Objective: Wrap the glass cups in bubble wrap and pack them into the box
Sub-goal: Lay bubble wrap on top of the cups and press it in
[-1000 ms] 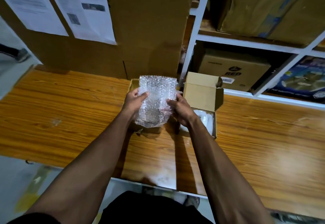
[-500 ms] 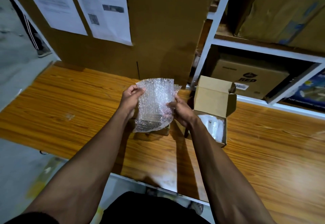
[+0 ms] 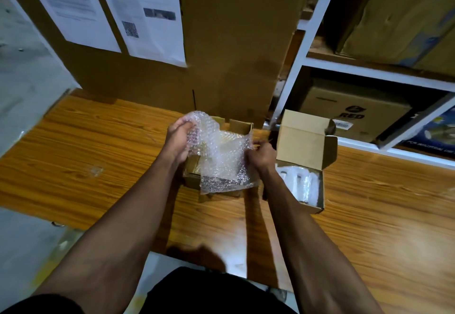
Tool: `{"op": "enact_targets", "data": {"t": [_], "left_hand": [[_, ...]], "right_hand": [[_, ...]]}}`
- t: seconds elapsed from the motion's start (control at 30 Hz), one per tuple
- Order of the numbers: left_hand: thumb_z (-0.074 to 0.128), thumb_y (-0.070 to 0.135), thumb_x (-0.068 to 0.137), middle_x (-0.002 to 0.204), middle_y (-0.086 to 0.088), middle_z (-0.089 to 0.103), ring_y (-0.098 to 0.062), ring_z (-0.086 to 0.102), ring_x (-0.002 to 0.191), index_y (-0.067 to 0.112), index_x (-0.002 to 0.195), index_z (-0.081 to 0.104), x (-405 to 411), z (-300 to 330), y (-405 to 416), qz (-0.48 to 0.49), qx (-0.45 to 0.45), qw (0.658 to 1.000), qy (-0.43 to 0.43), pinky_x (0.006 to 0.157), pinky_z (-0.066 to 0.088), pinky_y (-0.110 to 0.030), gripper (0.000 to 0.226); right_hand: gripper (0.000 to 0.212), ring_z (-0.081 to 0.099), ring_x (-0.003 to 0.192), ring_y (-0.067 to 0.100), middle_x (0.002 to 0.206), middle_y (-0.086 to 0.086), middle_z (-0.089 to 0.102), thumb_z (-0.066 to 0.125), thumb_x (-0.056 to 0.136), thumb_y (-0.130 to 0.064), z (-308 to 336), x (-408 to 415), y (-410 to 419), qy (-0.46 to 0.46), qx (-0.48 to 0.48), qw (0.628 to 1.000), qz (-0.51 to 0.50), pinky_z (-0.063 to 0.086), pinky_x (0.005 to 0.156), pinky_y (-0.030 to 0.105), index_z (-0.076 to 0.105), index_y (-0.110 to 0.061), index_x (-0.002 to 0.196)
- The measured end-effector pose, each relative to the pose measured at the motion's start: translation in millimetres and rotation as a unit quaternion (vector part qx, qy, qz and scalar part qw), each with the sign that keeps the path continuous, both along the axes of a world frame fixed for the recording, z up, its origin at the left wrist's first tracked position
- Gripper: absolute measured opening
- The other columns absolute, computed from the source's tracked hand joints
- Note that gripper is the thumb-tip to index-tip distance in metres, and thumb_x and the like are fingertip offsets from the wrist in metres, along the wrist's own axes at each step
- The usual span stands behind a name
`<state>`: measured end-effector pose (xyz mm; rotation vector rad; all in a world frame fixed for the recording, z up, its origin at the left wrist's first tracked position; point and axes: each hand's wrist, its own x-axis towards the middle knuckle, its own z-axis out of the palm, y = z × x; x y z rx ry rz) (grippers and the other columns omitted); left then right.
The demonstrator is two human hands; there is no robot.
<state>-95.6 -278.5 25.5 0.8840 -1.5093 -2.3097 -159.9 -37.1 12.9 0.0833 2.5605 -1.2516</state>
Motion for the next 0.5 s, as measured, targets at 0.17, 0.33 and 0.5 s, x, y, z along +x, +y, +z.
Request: {"op": "enact_targets", "data": {"t": [0.17,0.33,0.5], "left_hand": [[0.057,0.007,0.104,0.127,-0.022,0.072,-0.034,0.072,0.110,0.002,0.133,0.065,-7.0,0.6,10.9,-0.030,0.008,1.000,0.002,0.089,0.063,-0.043,0.031],[0.057,0.008,0.102,0.105,-0.013,0.073,-0.029,0.072,0.093,0.007,0.116,0.067,-8.8,14.4,33.3,-0.100,0.044,0.994,0.022,0.081,0.061,-0.038,0.017],[0.055,0.013,0.100,0.096,-0.014,0.073,-0.027,0.072,0.082,0.004,0.118,0.063,-11.4,33.6,67.5,-0.203,0.073,0.976,0.018,0.069,0.061,-0.032,0.021]], "right_hand": [[0.040,0.066,0.105,0.032,0.115,0.012,0.072,0.071,0.090,-0.033,3.9,-1.5,6.6,0.028,0.045,0.999,0.013,0.052,0.088,0.036,0.066,-0.014,0.126],[0.032,0.066,0.110,0.028,0.115,0.010,0.071,0.065,0.100,-0.034,14.3,-7.9,9.0,0.131,-0.036,0.990,-0.031,0.047,0.096,0.029,0.066,-0.015,0.125],[0.065,0.063,0.120,0.015,0.127,-0.006,0.069,0.060,0.089,-0.076,40.2,-9.0,3.3,-0.009,-0.263,0.965,0.018,0.049,0.109,0.044,0.065,-0.027,0.131]]}}
